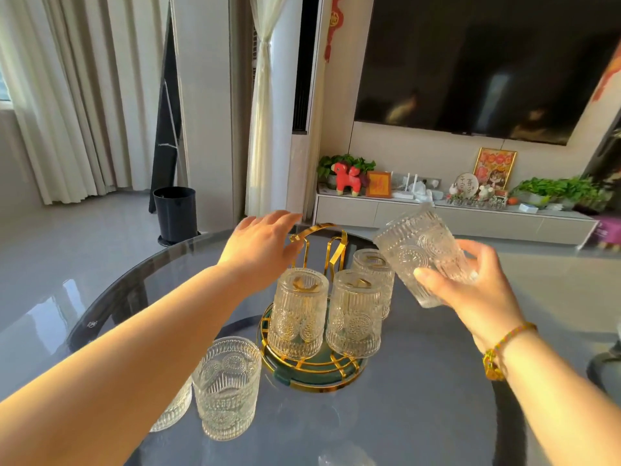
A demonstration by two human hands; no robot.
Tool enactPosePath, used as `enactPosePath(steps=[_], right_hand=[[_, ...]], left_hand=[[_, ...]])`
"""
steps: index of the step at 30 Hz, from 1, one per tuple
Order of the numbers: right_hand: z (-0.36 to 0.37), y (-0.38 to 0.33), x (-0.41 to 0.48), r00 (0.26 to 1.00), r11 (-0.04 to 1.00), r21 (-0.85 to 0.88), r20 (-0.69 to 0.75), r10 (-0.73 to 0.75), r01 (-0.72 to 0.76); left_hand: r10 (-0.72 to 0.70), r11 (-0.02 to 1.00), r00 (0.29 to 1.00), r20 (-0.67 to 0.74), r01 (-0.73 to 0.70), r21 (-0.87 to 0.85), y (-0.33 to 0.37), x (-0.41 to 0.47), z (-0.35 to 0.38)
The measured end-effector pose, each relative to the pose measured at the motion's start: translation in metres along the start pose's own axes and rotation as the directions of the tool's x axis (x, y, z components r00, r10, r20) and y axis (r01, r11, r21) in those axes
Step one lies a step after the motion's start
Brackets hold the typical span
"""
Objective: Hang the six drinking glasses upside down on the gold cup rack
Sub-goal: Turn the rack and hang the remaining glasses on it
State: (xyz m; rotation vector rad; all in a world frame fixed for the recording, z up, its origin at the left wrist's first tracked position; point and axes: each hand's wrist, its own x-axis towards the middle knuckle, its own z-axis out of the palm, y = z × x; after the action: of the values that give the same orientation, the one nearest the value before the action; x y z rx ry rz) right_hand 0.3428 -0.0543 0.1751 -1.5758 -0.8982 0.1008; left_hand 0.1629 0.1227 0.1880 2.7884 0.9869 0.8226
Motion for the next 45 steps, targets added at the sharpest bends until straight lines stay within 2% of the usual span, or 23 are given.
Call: enactPosePath(steps=[3, 6, 10, 12, 17, 22, 32, 40, 45], right_hand=[[-0.003, -0.011, 0.031, 0.998, 0.996, -0.067, -0.022, 0.053, -0.054], [-0.003, -0.020, 0.061, 0.999, 0.984, -0.176, -0.009, 0.035, -0.037], [0.009, -0.028, 0.088, 0.999, 0.935, -0.355, 0.037, 0.010, 0.004], [0.021, -0.033, 0.096, 0.995, 0.901, -0.429, 0.094, -0.031, 0.069], [0.048, -0.037, 0.117, 0.958, 0.815, -0.554, 0.286, -0.003, 0.168], [0.068, -0.040, 0.126, 0.936, 0.762, -0.594, 0.348, -0.044, 0.257], [0.109, -0.006, 0.135, 0.858, 0.745, -0.608, 0.505, 0.098, 0.272], [0.126, 0.008, 0.126, 0.793, 0.692, -0.637, 0.590, 0.155, 0.339], [0.133, 0.006, 0.119, 0.743, 0.614, -0.671, 0.640, 0.196, 0.415]], left_hand=[[-0.020, 1.000, 0.996, 0.091, 0.020, -0.002, 0.012, 0.023, 0.005], [-0.034, 0.992, 0.984, 0.173, 0.012, 0.126, 0.014, 0.041, 0.009], [-0.039, 0.992, 0.983, 0.178, 0.017, 0.123, 0.008, 0.046, 0.011], [-0.041, 0.996, 0.983, 0.181, 0.027, 0.084, 0.005, 0.044, 0.011], [-0.033, 0.999, 0.978, 0.205, 0.026, 0.034, -0.006, 0.046, 0.009], [-0.010, 1.000, 0.975, 0.223, 0.013, -0.011, -0.011, 0.046, 0.013], [0.005, 0.999, 0.969, 0.247, 0.004, -0.035, -0.014, 0.051, 0.014], [0.017, 0.999, 0.972, 0.236, -0.005, -0.051, -0.017, 0.051, 0.016], [0.018, 0.999, 0.972, 0.235, -0.005, -0.054, -0.018, 0.053, 0.017]])
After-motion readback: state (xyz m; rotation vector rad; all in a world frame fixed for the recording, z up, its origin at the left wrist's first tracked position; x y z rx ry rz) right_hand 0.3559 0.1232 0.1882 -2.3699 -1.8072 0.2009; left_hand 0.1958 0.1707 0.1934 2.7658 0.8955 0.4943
